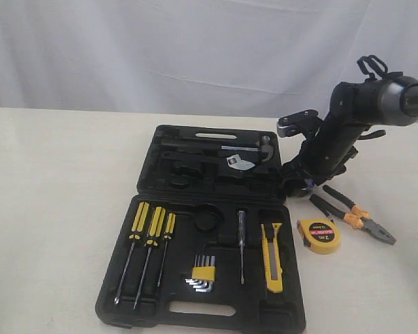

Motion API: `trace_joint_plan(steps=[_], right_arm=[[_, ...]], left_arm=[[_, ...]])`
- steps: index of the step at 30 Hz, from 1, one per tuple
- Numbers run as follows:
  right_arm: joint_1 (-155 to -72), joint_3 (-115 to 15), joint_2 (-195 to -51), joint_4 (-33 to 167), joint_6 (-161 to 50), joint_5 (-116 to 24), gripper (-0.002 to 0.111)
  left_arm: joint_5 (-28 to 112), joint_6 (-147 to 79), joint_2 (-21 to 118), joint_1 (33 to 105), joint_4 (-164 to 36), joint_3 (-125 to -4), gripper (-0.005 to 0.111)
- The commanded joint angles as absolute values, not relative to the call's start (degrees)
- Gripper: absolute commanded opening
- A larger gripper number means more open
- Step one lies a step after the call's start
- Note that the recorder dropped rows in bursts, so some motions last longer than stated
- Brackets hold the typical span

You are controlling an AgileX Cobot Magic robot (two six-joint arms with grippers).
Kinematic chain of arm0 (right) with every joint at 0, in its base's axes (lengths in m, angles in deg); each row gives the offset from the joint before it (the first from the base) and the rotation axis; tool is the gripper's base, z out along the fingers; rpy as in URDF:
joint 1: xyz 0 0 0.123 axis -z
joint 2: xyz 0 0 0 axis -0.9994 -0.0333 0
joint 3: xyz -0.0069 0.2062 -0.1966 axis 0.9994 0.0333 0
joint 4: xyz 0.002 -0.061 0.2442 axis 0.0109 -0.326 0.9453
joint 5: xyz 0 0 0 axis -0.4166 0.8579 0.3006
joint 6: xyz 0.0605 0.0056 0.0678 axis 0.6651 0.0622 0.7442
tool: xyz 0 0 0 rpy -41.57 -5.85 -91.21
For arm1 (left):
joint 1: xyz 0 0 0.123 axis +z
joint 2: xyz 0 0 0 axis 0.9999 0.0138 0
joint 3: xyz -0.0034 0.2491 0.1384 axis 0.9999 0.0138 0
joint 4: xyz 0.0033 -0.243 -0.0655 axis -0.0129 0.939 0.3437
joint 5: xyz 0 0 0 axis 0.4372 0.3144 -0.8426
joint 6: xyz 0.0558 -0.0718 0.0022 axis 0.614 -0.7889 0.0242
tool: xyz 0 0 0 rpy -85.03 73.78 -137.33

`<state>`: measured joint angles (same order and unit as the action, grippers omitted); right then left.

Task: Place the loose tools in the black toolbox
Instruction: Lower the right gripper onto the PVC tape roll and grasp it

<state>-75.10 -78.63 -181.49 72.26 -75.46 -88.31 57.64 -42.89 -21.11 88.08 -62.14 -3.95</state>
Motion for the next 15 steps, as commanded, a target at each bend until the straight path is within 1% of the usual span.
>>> trace_joint_plan(steps=[1,5,6,7,8,11,15], right_arm=[[-74.89,-78.88,-181.81,73.54,-75.57,-86.93,0.067],[-74.89,-78.88,-181.81,73.54,-75.57,-86.93,0.067],[-74.89,-78.88,-181.81,73.54,-75.57,-87.09,0.066],[-74.89,-78.88,-181.81,73.54,-75.57,-87.23,0.062],[-74.89,-78.88,-181.81,73.54,-75.57,-87.33,0.057],[-74.89,-79.17,-181.81,73.54,-75.3,-87.33,0.036],[-74.89,-79.31,-181.18,73.54,-74.37,-87.01,0.012]], left_arm=[[57.58,-42.97,-21.27,87.96,-61.86,-3.83,0.0],[57.58,-42.97,-21.27,87.96,-61.86,-3.83,0.0],[57.58,-42.97,-21.27,87.96,-61.86,-3.83,0.0],[57.58,-42.97,-21.27,87.96,-61.86,-3.83,0.0],[57.58,-42.97,-21.27,87.96,-61.86,-3.83,0.0],[57.58,-42.97,-21.27,87.96,-61.86,-3.83,0.0],[57.58,-42.97,-21.27,87.96,-61.86,-3.83,0.0]])
